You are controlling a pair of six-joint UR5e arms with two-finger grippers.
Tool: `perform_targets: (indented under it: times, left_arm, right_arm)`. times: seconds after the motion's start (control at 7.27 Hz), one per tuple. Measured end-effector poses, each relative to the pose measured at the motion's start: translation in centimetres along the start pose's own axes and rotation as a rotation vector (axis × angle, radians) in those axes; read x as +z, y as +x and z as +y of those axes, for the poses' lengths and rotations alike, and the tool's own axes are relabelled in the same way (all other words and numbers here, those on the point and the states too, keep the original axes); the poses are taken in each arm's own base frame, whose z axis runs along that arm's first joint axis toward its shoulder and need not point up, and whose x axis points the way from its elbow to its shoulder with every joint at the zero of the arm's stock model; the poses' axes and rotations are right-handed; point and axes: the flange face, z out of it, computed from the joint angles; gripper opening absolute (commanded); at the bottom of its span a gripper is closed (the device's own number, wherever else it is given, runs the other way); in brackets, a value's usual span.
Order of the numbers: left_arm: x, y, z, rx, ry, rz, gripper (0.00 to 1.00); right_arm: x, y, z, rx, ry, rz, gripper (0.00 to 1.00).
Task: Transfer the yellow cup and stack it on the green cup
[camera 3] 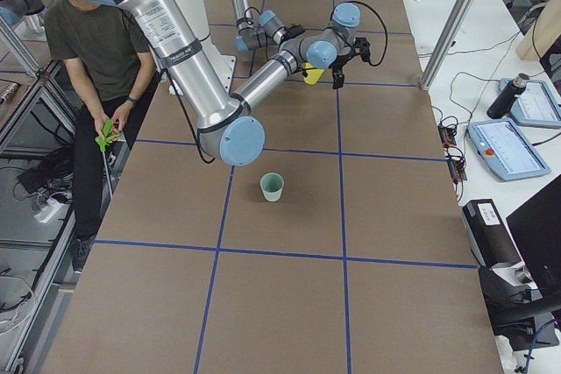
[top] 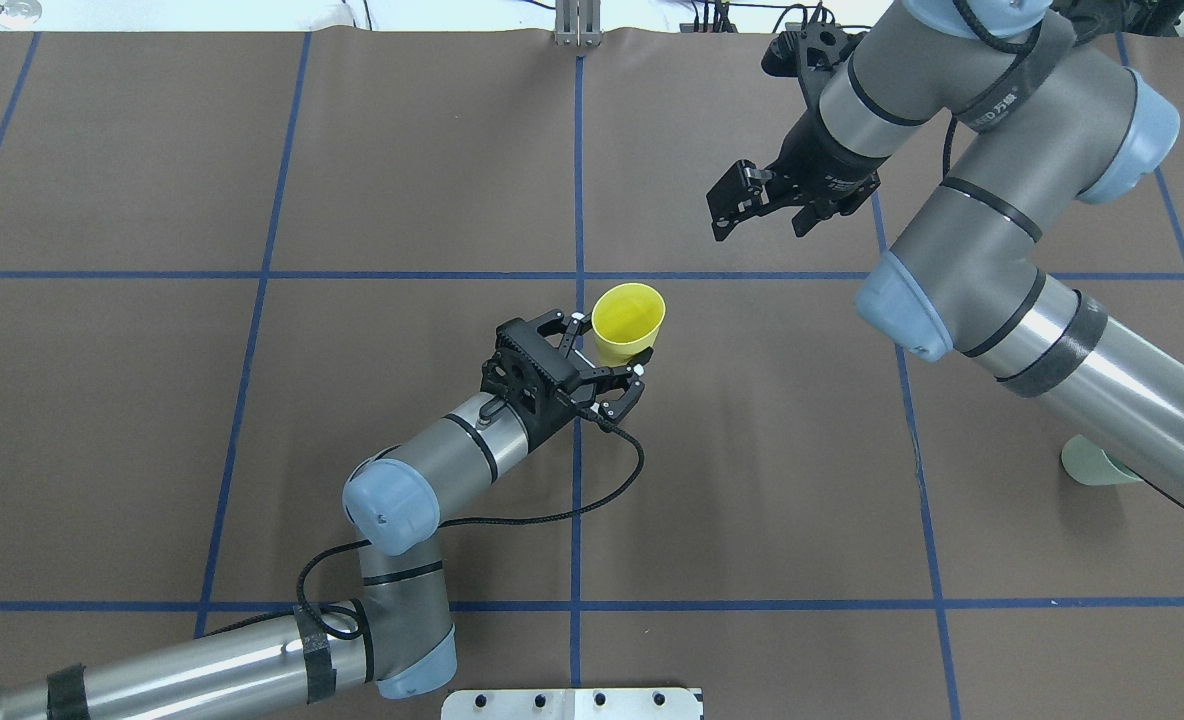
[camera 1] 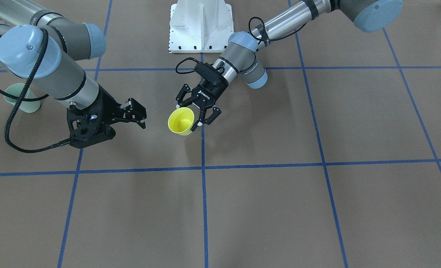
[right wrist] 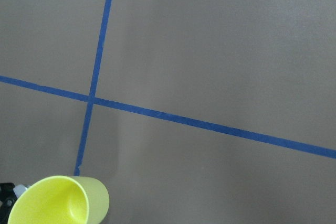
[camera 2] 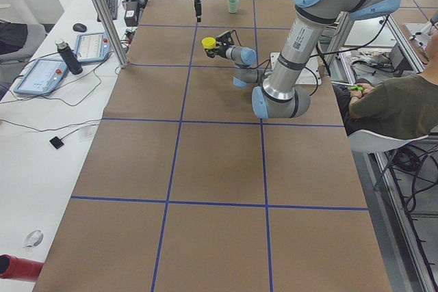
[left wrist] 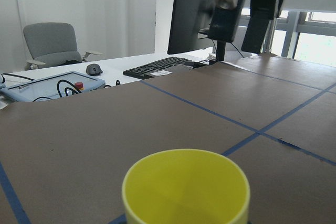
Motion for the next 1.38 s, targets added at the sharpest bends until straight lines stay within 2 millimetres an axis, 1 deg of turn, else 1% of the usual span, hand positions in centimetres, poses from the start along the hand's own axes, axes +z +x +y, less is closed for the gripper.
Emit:
perform_targets:
  times: [0.14,0.41,0.83,0.96,1.1,1.24,1.38]
  left_arm:
    - [-0.5,-0.1,0.2,0.003,0.012,0.024,0.24]
    - [-0.7,0.1,0.1,0.001,0.024,0.038,0.24]
    - [-0.5,0.5,-0.7,-0.004,0.037,0.042,0.24]
    - [-0.3,0.6,-1.1,-0.006,0.044,0.042,0.24]
    - [-0.1,0.7,-1.5,-0.008,0.05,0.041,0.24]
    - [0.1,0.9,-2.0,-0.011,0.058,0.042,0.24]
    - [0.2,1.0,-2.3,-0.013,0.063,0.042,0.24]
  right_arm:
    - [0.3,-0.8,-0.1,0.004,-0.002,-0.005,0.99]
    - [0.9,-2.3,0.3,0.008,-0.011,-0.015,0.99]
    - [1.6,-4.5,0.8,0.018,-0.022,-0.027,0.99]
    - [2.0,-4.9,1.1,0.019,-0.026,-0.027,0.97]
    - [2.5,-5.3,1.4,0.017,-0.033,-0.027,0.91]
    - [2.9,-5.6,1.8,0.014,-0.04,-0.027,0.81]
    - [3.3,-5.8,2.1,0.02,-0.048,-0.028,0.74]
